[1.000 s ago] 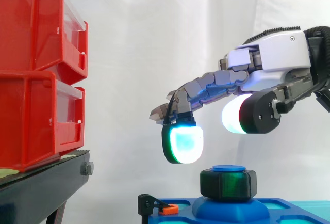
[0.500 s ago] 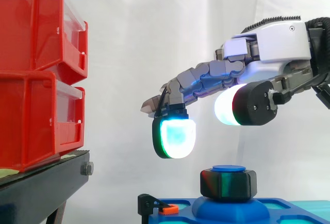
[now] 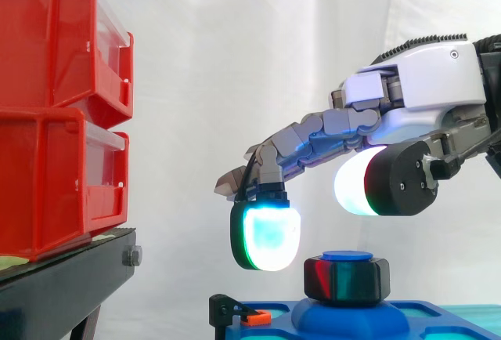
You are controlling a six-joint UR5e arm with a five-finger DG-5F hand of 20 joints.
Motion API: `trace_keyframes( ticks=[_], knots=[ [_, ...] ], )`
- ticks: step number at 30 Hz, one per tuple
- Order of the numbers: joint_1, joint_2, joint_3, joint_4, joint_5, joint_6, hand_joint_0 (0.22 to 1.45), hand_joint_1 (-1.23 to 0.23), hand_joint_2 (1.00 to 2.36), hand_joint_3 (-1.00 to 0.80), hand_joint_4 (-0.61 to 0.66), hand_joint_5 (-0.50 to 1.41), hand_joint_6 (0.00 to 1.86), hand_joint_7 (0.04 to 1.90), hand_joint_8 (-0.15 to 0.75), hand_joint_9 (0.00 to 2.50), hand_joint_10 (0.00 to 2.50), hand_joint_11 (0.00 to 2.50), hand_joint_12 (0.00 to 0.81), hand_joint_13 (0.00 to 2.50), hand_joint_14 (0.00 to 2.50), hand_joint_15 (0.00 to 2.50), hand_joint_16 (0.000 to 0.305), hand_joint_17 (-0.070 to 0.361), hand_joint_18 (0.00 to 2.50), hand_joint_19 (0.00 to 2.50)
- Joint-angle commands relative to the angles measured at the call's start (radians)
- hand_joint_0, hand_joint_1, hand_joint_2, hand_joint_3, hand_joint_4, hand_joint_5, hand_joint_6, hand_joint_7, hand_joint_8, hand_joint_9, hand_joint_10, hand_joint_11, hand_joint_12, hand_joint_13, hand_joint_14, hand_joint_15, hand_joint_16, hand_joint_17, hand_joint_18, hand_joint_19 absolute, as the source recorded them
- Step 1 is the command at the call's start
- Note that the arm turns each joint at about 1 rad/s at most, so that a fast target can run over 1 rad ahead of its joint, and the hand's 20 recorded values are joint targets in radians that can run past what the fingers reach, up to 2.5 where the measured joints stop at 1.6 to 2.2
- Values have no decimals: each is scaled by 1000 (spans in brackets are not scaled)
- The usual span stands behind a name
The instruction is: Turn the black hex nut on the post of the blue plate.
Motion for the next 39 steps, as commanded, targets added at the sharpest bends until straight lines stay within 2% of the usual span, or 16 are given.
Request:
trace_keyframes(
  ticks=[1, 6, 12, 18, 22, 26, 32, 35, 39],
  knots=[
    [-7, 0, 0, -16, -4, -1, 453, -209, 1000, -500, 235, -184, 503, 1017, 252, 220, 0, 0, 380, 141, 0, 40, 59, 132, 0, 34],
    [-13, 0, 0, -39, -10, -3, 453, -209, 1000, -500, 230, -184, 503, 1028, 250, 217, 0, 0, 380, 140, 2, 39, 59, 132, 0, 29],
    [-31, 2, 0, -60, -39, -8, 454, -210, 1000, -500, 230, -183, 503, 1033, 250, 218, 0, 0, 379, 140, 0, 39, 59, 132, 0, 29],
    [-50, 2, 9, -60, -71, -9, 454, -211, 1000, -500, 232, -182, 502, 1039, 250, 216, 1, 0, 379, 141, 0, 36, 59, 132, 0, 29],
    [-59, 2, 23, -63, -85, -12, 454, -212, 1000, -500, 230, -183, 503, 1042, 250, 218, 1, 0, 379, 140, 0, 39, 59, 132, 0, 28],
    [-63, 2, 24, -63, -90, -15, 454, -212, 1000, -500, 230, -183, 502, 1039, 250, 219, 0, 0, 379, 139, 0, 39, 58, 132, 0, 27],
    [-79, 2, 26, -56, -114, -26, 454, -213, 1000, -500, 228, -183, 503, 1037, 250, 218, 0, 0, 379, 139, 2, 35, 58, 131, 0, 20],
    [-80, 2, 35, -51, -119, -26, 452, -213, 1000, -500, 228, -183, 503, 1039, 249, 218, 0, 0, 380, 139, 2, 39, 58, 132, 0, 28],
    [-74, 2, 36, -48, -116, -24, 436, -223, 1000, -500, 235, -184, 503, 1035, 256, 219, 1, 0, 389, 137, 2, 41, 60, 135, 0, 31]
  ],
)
